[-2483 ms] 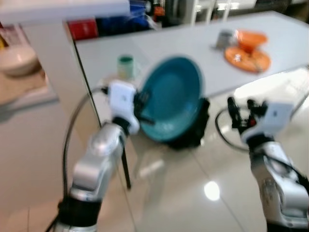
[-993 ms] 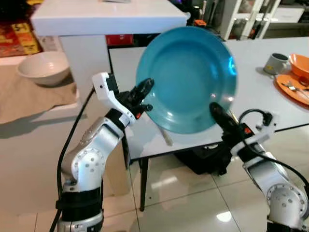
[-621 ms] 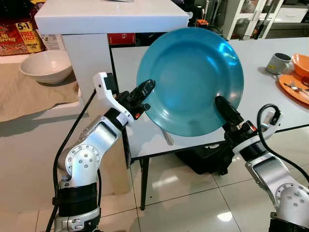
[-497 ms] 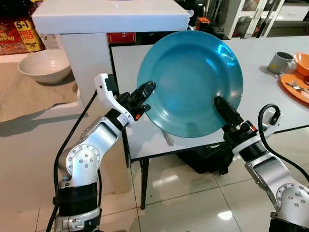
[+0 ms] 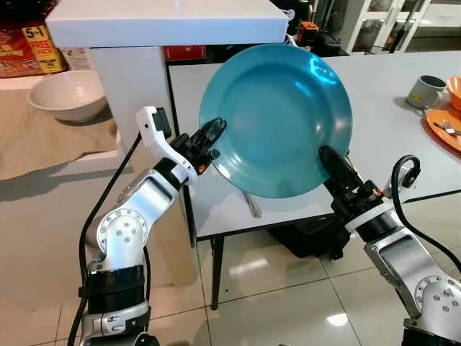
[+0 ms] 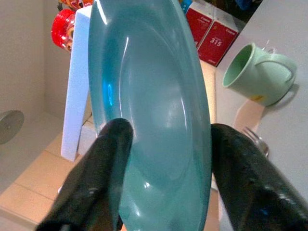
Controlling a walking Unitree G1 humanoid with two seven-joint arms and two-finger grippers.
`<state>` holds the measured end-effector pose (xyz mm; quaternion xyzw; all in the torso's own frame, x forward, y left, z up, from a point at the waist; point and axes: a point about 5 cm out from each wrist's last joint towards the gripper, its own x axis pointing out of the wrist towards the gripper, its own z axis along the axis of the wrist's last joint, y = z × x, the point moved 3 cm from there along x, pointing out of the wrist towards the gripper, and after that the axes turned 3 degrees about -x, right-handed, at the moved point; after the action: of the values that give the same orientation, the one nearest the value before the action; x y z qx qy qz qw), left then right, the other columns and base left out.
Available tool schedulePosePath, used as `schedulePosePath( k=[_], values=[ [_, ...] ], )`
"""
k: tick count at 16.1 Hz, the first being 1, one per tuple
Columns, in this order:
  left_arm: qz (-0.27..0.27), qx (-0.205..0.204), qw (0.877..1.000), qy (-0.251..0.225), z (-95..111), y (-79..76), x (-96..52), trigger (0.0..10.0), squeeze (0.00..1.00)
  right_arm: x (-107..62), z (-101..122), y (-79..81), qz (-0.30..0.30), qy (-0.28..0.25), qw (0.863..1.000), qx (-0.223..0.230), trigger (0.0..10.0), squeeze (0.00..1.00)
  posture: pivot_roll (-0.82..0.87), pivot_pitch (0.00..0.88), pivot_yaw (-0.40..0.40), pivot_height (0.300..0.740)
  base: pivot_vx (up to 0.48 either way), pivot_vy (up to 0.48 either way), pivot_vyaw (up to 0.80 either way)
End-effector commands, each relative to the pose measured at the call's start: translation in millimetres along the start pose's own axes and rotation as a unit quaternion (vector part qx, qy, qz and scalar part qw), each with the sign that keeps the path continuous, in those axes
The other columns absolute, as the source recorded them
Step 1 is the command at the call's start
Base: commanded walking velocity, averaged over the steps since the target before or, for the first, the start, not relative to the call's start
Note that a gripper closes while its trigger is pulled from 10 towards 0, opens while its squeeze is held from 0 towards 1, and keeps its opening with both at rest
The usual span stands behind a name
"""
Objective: Setting the table
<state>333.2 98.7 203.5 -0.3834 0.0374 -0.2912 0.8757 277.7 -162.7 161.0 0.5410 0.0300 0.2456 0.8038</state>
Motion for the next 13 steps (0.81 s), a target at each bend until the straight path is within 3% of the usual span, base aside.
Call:
schedulePosePath(
  k=[1,13],
  values=[
    [-0.01,-0.002,1.0,-0.005,4.0,-5.5,3.3,10.0,0.0,-1.0,1.2,5.1,0.004,0.0,1.0,-0.007,0.0,0.0,0.02,0.0,-0.018,0.74,0.0,0.0,0.0],
    [-0.004,-0.009,1.0,0.004,0.9,-5.1,1.5,10.0,0.0,-4.4,-2.1,1.3,-0.008,-0.002,1.0,0.001,0.0,0.0,0.03,0.014,-0.015,0.74,0.0,0.0,0.0]
  ],
)
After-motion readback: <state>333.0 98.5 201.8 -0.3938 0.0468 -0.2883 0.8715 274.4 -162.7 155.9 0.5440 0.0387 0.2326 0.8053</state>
